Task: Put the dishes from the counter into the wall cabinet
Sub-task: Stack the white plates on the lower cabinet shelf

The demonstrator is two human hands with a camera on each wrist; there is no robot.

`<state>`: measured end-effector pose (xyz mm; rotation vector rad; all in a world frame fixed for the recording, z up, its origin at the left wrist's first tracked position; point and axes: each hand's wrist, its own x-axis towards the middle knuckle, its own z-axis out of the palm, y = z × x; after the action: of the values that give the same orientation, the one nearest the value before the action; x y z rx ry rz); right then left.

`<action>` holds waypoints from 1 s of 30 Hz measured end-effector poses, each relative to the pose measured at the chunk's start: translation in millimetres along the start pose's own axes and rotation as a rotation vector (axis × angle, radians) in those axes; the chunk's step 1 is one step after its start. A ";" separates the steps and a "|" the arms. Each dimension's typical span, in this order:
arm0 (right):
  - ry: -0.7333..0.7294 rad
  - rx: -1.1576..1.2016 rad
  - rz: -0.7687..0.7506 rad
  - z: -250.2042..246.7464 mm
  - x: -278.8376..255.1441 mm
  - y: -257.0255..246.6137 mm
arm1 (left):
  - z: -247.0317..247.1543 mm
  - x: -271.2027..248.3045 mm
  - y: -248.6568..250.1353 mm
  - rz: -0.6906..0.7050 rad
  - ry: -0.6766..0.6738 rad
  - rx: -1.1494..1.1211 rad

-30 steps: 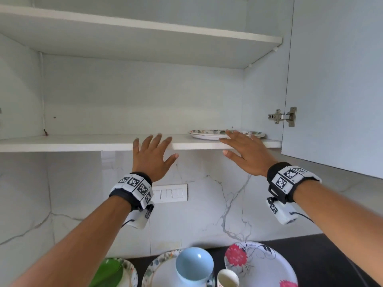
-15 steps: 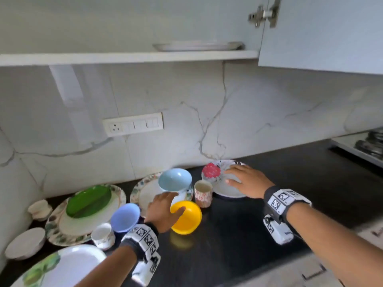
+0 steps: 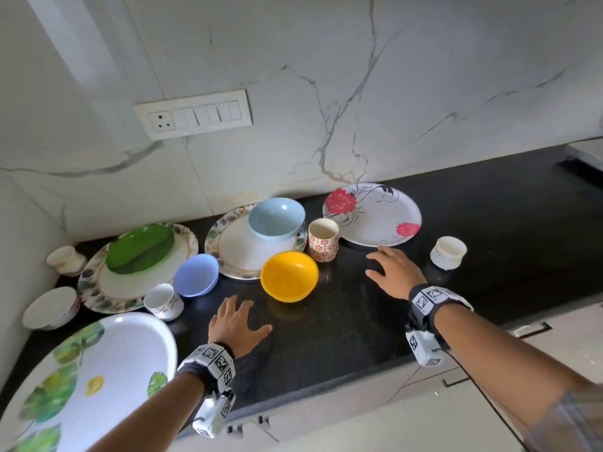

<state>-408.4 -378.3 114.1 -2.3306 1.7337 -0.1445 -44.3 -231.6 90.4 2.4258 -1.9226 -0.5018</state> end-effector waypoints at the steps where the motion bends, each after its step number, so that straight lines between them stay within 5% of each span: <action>1: -0.007 -0.008 -0.010 4.3 9.8 1.0 | 4.1 0.5 -1.2 -0.017 -0.030 -0.004; 9: -0.030 -0.052 -0.032 16.1 70.9 15.1 | 18.3 2.1 -0.1 -0.080 -0.240 -0.002; 18: -0.149 -0.154 0.018 27.7 116.5 42.4 | 15.9 7.1 3.6 -0.097 -0.282 -0.005; 30: -0.164 -0.330 -0.095 36.0 119.5 41.9 | 14.1 8.4 3.1 -0.108 -0.295 -0.004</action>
<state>-404.4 -499.1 61.9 -2.5678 1.6725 0.3337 -49.2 -237.7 75.6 2.5872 -1.8874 -0.9139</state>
